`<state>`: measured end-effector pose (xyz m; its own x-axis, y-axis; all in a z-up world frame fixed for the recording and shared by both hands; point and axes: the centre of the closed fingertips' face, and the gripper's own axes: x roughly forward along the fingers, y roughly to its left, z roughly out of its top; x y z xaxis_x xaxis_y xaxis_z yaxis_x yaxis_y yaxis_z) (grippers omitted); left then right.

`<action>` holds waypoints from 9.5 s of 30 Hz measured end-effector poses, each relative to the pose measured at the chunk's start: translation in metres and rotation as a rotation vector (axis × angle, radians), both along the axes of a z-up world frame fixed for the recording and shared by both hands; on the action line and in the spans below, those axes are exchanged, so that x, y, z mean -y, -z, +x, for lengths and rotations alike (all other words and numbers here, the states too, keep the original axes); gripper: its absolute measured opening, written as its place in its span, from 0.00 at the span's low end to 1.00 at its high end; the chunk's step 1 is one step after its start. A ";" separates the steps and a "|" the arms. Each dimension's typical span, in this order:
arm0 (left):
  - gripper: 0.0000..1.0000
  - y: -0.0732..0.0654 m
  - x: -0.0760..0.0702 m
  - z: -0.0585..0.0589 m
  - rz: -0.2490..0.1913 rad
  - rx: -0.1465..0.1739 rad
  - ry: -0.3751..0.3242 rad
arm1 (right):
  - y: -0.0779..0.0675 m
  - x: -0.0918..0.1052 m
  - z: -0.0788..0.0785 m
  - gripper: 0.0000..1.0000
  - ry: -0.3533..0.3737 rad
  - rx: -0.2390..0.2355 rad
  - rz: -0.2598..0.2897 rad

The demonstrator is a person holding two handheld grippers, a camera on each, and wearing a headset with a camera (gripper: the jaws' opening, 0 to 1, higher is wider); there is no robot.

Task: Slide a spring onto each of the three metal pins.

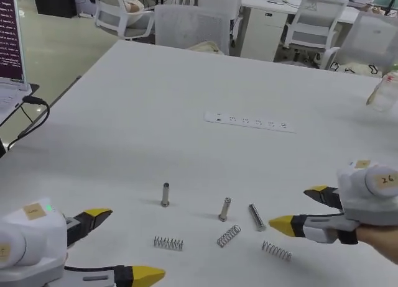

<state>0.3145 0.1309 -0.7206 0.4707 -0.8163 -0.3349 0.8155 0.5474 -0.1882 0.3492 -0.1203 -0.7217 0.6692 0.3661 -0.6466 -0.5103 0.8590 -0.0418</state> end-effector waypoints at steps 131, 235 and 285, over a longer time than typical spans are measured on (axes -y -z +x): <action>0.85 0.007 0.001 0.001 -0.012 -0.015 -0.003 | 0.046 -0.011 0.048 0.05 0.148 -0.273 -0.123; 0.85 -0.004 0.015 -0.005 -0.008 0.013 0.055 | 0.012 0.004 0.013 0.08 0.196 -0.166 -0.085; 0.84 0.000 0.014 -0.007 -0.007 0.002 0.045 | 0.063 -0.036 -0.043 0.15 -0.275 -0.341 -0.350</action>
<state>0.3077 0.1172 -0.7201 0.4342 -0.8389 -0.3283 0.8394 0.5090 -0.1904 0.3063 -0.0838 -0.7843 0.3110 0.2227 -0.9239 -0.7482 0.6568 -0.0935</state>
